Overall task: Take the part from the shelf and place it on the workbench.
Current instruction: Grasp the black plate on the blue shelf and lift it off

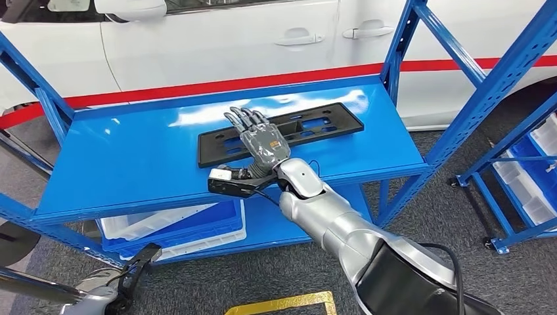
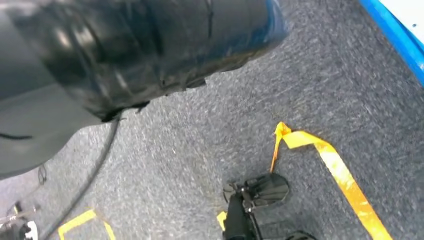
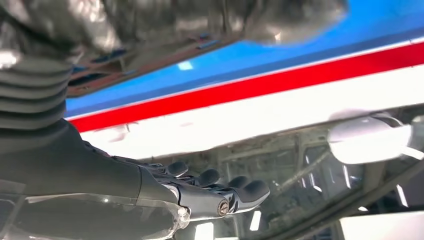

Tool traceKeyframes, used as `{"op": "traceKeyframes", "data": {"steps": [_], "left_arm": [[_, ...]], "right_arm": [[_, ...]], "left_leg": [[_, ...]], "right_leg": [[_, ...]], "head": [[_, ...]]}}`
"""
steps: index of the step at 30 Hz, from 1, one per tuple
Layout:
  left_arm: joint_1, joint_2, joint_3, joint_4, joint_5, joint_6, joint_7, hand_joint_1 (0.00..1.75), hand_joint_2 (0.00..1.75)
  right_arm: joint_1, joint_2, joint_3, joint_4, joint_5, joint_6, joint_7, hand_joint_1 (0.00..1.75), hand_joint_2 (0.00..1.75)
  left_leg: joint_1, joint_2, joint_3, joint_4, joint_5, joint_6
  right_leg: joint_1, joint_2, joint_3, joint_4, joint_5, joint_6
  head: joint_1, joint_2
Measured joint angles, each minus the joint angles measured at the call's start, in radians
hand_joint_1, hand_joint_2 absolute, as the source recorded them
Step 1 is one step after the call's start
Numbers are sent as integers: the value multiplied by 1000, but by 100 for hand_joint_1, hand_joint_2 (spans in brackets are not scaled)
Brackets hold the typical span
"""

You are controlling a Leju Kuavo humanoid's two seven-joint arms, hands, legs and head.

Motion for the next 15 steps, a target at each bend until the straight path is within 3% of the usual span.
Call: {"op": "traceKeyframes", "data": {"steps": [1, 2, 4, 5, 7, 8, 10, 11, 14, 15], "left_arm": [[5, 0, 0, 0, 3, 0, -2, 0, 0], [11, 0, 0, 0, 5, 0, -3, 0, 0], [19, 6, 0, 0, 9, 2, -7, 0, 0], [22, 10, 0, 0, 9, 3, -8, 0, 0], [26, 20, 0, 0, 10, 4, -11, 0, 0], [28, 21, 0, 0, 10, 4, -12, 0, 0], [33, 27, 0, 0, 11, 4, -13, 0, 0], [34, 29, 0, 0, 12, 4, -13, 0, 0], [37, 31, 0, 0, 13, 2, -15, 0, 0], [38, 31, 0, 0, 13, 2, -15, 0, 0]], "right_arm": [[3, 1, -3, 0, -1, 0, -2, 0, 0], [4, 3, -6, 0, -2, 0, -5, 0, 0], [3, 8, -13, -1, -2, 1, -11, 0, 0], [2, 15, -15, -3, -1, 1, -13, 0, 0], [3, 24, -17, -5, 2, 1, -14, 0, 0], [4, 28, -18, -6, 4, 1, -12, 0, 0], [6, 28, -19, -6, 5, 5, -10, 0, 0], [5, 28, -19, -6, 5, 7, -9, 0, 0], [6, 29, -22, -6, 5, 13, -6, 0, 0], [7, 29, -23, -6, 5, 14, -3, 0, 0]], "left_leg": [[7, -1, 3, 5, -7, -8], [16, -3, 6, 14, -17, -19], [32, -4, 3, 46, -46, -49], [35, -4, -3, 65, -61, -63], [34, -3, -12, 83, -77, -82], [36, -3, -9, 83, -79, -85], [37, -2, -14, 95, -90, -85], [37, -1, -31, 128, -105, -82], [20, 0, -146, 321, -165, -63], [13, -1, -183, 368, -165, -55]], "right_leg": [[-9, -2, -5, -2, 16, 10], [-18, -4, 8, -38, 46, 20], [-30, -6, 55, -139, 90, 43], [-31, -4, 69, -167, 93, 40], [-27, 2, 67, -162, 71, 15], [-26, 4, 62, -157, 67, -2], [-25, 6, 64, -155, 60, -19], [-23, 7, 68, -156, 57, -26], [-9, 8, 87, -164, 49, -40], [-3, 9, 95, -166, 44, -45]], "head": [[0, 0], [0, 0], [4, 0], [9, 0], [12, 0], [10, 0], [3, 0], [1, 0], [-3, 0], [-4, 0]]}}
